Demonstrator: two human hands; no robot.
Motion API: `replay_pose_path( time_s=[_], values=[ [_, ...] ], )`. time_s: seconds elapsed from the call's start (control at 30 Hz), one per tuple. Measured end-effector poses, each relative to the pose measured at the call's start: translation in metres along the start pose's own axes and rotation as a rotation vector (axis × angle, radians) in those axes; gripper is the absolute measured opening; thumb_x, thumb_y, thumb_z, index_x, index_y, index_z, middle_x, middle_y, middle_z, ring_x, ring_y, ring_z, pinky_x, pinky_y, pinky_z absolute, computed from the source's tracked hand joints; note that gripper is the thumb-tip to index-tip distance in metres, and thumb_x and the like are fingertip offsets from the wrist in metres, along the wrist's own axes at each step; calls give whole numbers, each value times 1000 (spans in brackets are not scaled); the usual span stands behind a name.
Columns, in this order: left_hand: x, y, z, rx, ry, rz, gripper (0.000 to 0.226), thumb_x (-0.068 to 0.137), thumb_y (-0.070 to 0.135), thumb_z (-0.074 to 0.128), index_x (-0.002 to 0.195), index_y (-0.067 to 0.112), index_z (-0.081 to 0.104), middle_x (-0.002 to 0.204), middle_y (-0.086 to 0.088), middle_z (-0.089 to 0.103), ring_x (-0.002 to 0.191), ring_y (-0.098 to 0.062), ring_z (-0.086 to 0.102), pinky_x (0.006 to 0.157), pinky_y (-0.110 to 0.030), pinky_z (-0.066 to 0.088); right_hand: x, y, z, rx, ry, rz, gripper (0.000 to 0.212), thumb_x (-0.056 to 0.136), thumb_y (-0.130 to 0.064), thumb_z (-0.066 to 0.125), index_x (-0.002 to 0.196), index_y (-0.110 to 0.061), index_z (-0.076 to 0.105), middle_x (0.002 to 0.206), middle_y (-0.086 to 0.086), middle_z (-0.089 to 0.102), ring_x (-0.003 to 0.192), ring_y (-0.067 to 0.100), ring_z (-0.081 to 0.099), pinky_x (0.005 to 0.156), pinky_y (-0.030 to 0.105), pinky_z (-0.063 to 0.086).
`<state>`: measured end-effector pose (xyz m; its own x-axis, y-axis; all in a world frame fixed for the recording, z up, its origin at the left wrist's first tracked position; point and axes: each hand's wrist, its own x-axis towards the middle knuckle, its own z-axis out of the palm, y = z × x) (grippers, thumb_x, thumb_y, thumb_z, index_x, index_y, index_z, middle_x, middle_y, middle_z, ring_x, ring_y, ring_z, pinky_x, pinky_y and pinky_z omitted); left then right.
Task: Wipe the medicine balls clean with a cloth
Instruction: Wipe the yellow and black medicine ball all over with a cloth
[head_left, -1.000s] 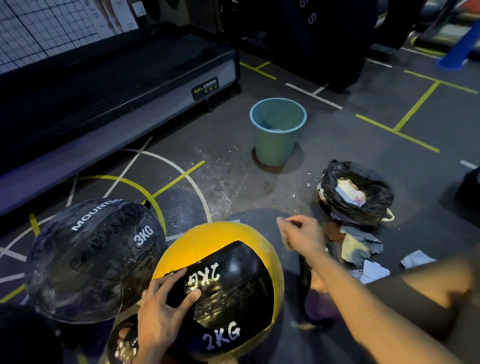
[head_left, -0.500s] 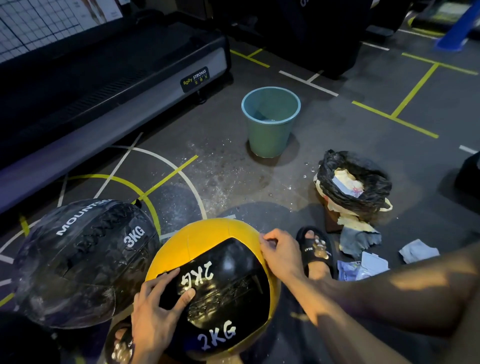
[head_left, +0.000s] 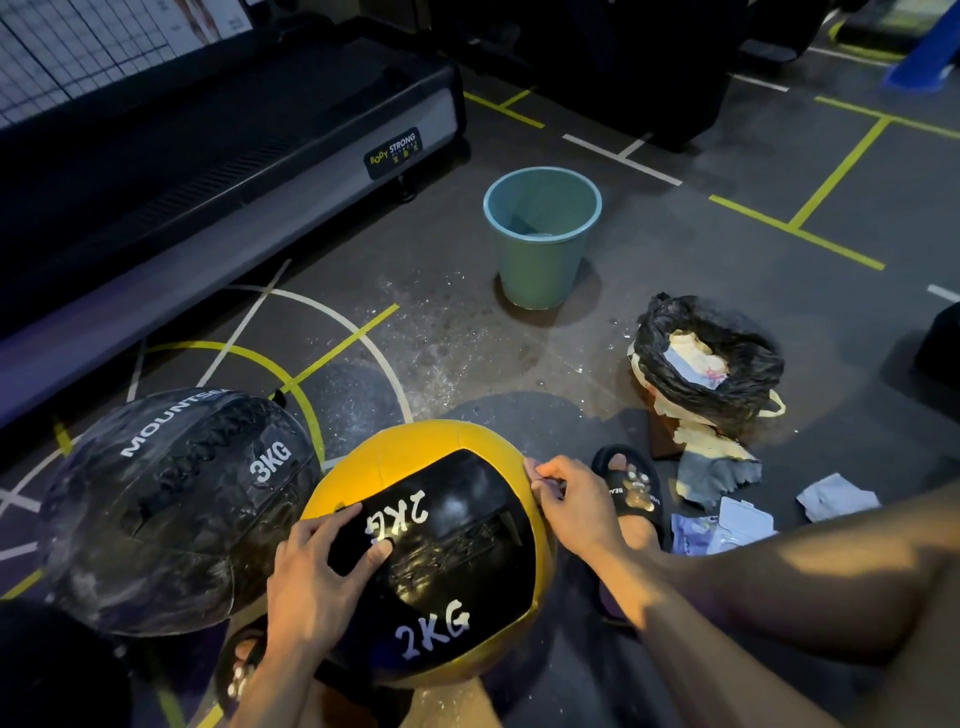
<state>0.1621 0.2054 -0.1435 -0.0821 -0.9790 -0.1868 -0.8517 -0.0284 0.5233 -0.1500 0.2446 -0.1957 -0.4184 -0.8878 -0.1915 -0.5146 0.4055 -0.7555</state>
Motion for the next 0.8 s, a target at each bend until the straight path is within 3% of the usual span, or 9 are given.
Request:
replay_pose_path(
  time_s=[0.1,0.23,0.37,0.47,0.53,0.67,0.8],
  values=[
    [1,22,-4,116,23,128,58,87,70,59,135,38,61,132,9,53,124,-25,51,98,-49,43,-2,-2,1,68,10,26,9,94,-32,71,88,-27,67,88,-9,65,82,0,62,73,16,46],
    [8,54,-7,162,-49,267,73,79,83,43,140,46,55,150,15,42,137,-19,37,108,-49,36,-10,-8,8,89,24,18,16,95,-33,70,81,-26,66,83,-8,65,77,4,62,70,24,48],
    [26,56,-18,264,-194,102,81,80,82,59,150,44,43,162,6,28,143,-33,33,111,-53,37,-21,-9,7,-2,12,75,21,98,-27,66,79,-27,57,83,-8,61,73,8,56,63,19,36],
    [21,46,-20,207,-295,-70,96,70,85,64,153,47,34,160,2,28,140,-39,33,110,-54,39,-21,-2,-2,-36,-57,199,26,101,-42,59,84,-22,62,80,-6,63,80,19,58,68,29,38],
    [10,44,-15,177,-295,-86,100,69,83,68,154,48,30,157,5,27,139,-37,31,107,-53,40,-20,3,-7,-39,-119,280,29,100,-49,56,90,-23,65,81,-6,65,83,20,61,72,31,41],
    [-4,43,-7,184,-245,-87,100,67,86,65,153,51,27,157,9,25,137,-37,29,103,-53,44,-15,11,-6,58,-103,375,28,95,-50,65,82,-25,67,77,-3,71,83,22,69,81,35,55],
    [-13,40,-8,156,-232,-164,102,65,86,61,154,48,29,153,5,28,136,-40,30,95,-52,47,-5,-12,-4,83,-21,315,29,92,-50,68,82,-24,74,71,-6,74,78,18,71,79,34,57]
  ],
)
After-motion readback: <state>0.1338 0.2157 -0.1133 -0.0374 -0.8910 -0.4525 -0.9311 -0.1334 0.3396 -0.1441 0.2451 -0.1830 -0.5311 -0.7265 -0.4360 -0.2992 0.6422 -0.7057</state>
